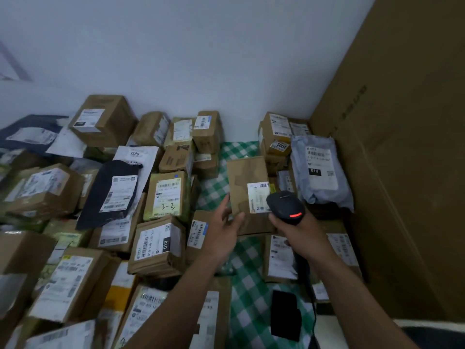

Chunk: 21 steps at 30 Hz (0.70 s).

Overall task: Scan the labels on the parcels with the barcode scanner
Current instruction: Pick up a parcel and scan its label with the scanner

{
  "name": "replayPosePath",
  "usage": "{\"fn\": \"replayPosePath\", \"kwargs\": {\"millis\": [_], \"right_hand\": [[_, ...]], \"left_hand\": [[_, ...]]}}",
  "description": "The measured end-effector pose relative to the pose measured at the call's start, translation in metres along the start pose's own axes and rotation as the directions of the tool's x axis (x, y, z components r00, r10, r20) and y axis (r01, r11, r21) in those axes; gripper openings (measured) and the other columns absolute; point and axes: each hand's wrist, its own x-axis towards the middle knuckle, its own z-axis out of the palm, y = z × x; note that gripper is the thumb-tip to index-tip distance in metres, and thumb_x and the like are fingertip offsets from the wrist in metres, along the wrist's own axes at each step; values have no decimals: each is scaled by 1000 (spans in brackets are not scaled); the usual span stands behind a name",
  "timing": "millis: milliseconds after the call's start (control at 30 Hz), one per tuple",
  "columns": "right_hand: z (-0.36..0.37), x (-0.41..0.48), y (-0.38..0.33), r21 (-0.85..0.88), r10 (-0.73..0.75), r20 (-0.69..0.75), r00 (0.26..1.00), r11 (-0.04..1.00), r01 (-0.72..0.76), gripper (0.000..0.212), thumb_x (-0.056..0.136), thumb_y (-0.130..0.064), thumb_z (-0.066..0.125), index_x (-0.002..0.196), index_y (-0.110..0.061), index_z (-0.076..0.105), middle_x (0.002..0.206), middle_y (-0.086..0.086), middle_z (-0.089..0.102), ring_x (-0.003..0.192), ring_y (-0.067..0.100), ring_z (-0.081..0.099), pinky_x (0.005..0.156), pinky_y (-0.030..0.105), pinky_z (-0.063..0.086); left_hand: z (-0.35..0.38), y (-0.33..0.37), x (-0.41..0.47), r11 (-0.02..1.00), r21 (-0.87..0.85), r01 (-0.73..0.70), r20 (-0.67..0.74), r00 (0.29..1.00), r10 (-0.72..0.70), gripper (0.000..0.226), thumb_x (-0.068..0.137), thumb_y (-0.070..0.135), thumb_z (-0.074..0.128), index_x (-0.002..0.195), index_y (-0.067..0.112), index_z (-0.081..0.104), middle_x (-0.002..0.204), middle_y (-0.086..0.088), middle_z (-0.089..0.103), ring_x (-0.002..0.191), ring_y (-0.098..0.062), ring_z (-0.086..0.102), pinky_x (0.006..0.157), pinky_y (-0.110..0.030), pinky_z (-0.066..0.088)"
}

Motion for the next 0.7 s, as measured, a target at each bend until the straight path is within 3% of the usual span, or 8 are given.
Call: {"fn": "replayPosePath", "kwargs": {"millis": [67, 200, 367, 467, 600, 700], "right_hand": [[6, -3, -13, 1, -46, 55, 997, 999, 46, 32, 88, -28, 81, 112, -41, 65, 107, -26, 67, 94, -11, 61, 77, 18, 48], [18, -2, -39, -135, -95, 148, 984, 984, 115, 46, 85, -39, 82, 128, -35, 67, 114, -18, 72, 106, 3, 65, 88, 29, 50], [29, 6, -69, -237, -131, 212, 968, 955, 181, 25, 87, -33, 81, 108, -32, 70, 86, -5, 76, 72, 7, 71, 72, 34, 57], [40, 7, -79, -223, -133, 257, 957, 956, 192, 19, 89, -30, 79, 104, -36, 69, 92, -1, 76, 83, 15, 74, 77, 38, 61], [49, 5, -93, -236, -135, 284, 949, 950, 205, 14, 92, -34, 76, 104, -33, 69, 86, -2, 76, 76, 16, 71, 69, 33, 56], [49, 5, -102, -186, -127, 263, 956, 966, 179, 19, 92, -36, 76, 109, -34, 68, 89, -8, 76, 77, 11, 68, 64, 23, 51]], "left_hand": [[-16, 11, 0, 999, 2, -39, -24, 999, 39, 51, 102, 11, 61, 138, 44, 46, 119, 22, 68, 109, 5, 65, 87, -19, 56], [-50, 38, 9, 992, 66, -109, -173, 978, 119, 40, 98, 11, 67, 136, 22, 65, 121, 9, 73, 112, -5, 68, 96, -28, 57], [-89, 84, 30, 944, 261, -200, -175, 952, 250, 37, 100, 14, 64, 135, 28, 65, 117, 15, 71, 107, 0, 68, 91, -21, 56], [-107, 106, 39, 922, 304, -241, -170, 938, 302, 37, 101, 6, 62, 136, 18, 65, 118, 12, 69, 110, -7, 67, 85, -12, 53], [-119, 118, 40, 944, 239, -226, -183, 945, 272, 48, 100, -5, 56, 136, 27, 54, 107, 19, 65, 90, 18, 64, 73, -5, 51], [-126, 110, 47, 964, 169, -204, -196, 952, 236, 45, 99, -1, 61, 139, 19, 61, 123, 10, 70, 114, 0, 66, 92, -22, 56]]}}
